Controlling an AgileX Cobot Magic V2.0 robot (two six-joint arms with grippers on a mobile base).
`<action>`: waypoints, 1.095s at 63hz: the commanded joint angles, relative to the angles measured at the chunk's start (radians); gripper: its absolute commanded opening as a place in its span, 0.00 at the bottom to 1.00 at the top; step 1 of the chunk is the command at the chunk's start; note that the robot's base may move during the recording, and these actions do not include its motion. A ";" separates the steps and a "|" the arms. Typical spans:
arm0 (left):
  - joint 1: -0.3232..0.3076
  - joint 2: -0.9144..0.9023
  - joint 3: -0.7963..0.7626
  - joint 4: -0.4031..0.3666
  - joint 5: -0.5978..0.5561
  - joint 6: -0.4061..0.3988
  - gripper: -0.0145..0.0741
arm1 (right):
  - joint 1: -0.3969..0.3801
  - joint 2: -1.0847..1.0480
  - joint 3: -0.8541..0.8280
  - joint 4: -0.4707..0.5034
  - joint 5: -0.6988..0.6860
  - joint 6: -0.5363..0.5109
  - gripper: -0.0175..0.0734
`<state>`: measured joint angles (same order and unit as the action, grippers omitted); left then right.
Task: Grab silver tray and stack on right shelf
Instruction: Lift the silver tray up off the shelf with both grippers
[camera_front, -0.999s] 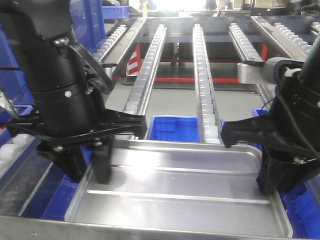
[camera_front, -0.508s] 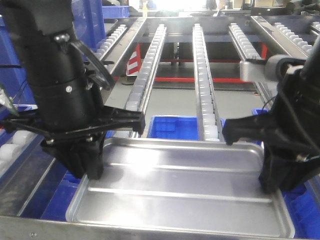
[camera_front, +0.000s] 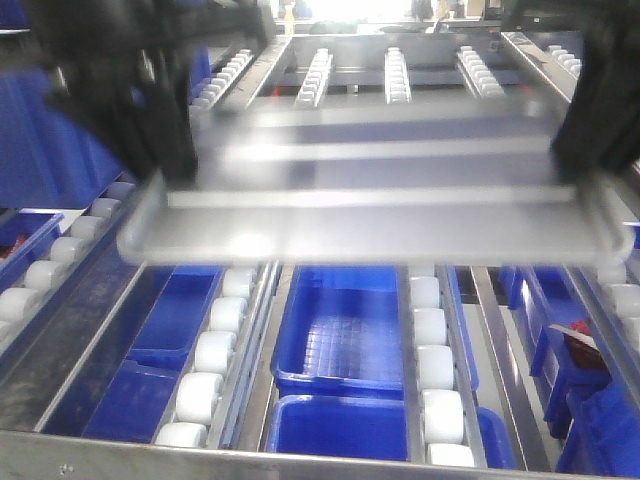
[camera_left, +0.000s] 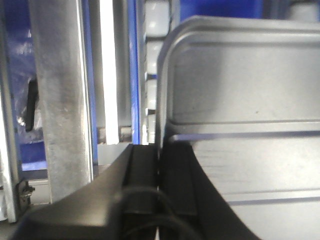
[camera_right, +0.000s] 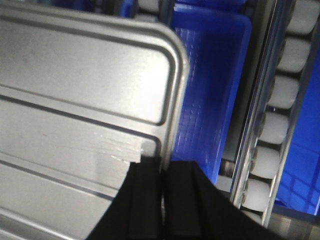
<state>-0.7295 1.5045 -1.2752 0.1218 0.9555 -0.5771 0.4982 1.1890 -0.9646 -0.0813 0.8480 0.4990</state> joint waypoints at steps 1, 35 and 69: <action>-0.003 -0.074 -0.068 0.038 0.033 0.000 0.06 | -0.001 -0.056 -0.045 -0.049 0.016 -0.023 0.25; -0.003 -0.089 -0.094 0.058 0.056 0.002 0.06 | -0.001 -0.032 -0.044 -0.067 0.026 -0.023 0.25; -0.003 -0.089 -0.094 0.052 0.079 0.002 0.06 | -0.001 -0.032 -0.044 -0.067 0.031 -0.023 0.25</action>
<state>-0.7333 1.4526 -1.3315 0.1132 1.0367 -0.5710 0.5005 1.1768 -0.9781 -0.0890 0.8637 0.4995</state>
